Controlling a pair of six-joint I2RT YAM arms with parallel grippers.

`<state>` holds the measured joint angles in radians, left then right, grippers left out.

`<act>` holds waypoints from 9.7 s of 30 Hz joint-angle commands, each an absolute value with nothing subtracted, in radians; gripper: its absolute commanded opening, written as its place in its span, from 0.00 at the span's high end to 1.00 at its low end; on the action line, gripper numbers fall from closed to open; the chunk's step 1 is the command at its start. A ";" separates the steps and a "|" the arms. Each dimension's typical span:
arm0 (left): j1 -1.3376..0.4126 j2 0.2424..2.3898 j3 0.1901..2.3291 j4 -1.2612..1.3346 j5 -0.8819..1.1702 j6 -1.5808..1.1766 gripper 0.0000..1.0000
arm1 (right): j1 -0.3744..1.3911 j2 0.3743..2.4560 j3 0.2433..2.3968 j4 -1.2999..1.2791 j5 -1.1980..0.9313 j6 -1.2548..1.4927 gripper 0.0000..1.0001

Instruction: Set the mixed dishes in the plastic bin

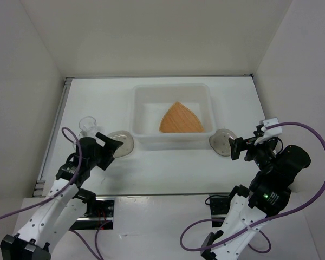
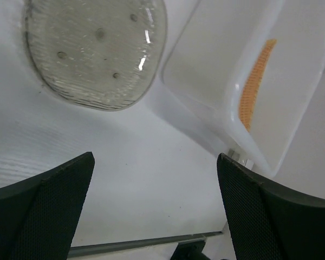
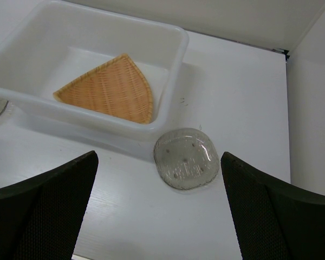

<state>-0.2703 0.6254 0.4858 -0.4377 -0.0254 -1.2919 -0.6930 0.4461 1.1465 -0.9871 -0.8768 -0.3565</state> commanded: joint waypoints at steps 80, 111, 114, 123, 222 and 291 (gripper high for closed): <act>-0.137 1.065 0.474 -0.178 -0.098 -1.285 1.00 | -0.699 0.399 1.163 -0.956 -0.876 -0.345 0.02; -0.420 1.370 1.199 -0.290 0.049 -0.994 1.00 | -0.709 0.390 1.163 -0.956 -0.876 -0.345 0.02; -0.494 1.526 1.357 -0.345 0.051 -0.950 1.00 | -0.709 0.390 1.163 -0.956 -0.876 -0.345 0.02; -0.561 1.844 1.528 -0.376 0.097 -0.896 1.00 | -0.727 0.390 1.163 -0.956 -0.876 -0.345 0.02; -0.675 1.052 0.983 -0.518 -0.195 -0.365 0.01 | -0.408 1.827 1.088 -0.598 -0.256 -0.552 1.00; -0.598 0.899 1.483 -1.063 -0.512 -0.635 0.01 | 0.121 2.213 2.048 -0.922 -0.536 -0.278 1.00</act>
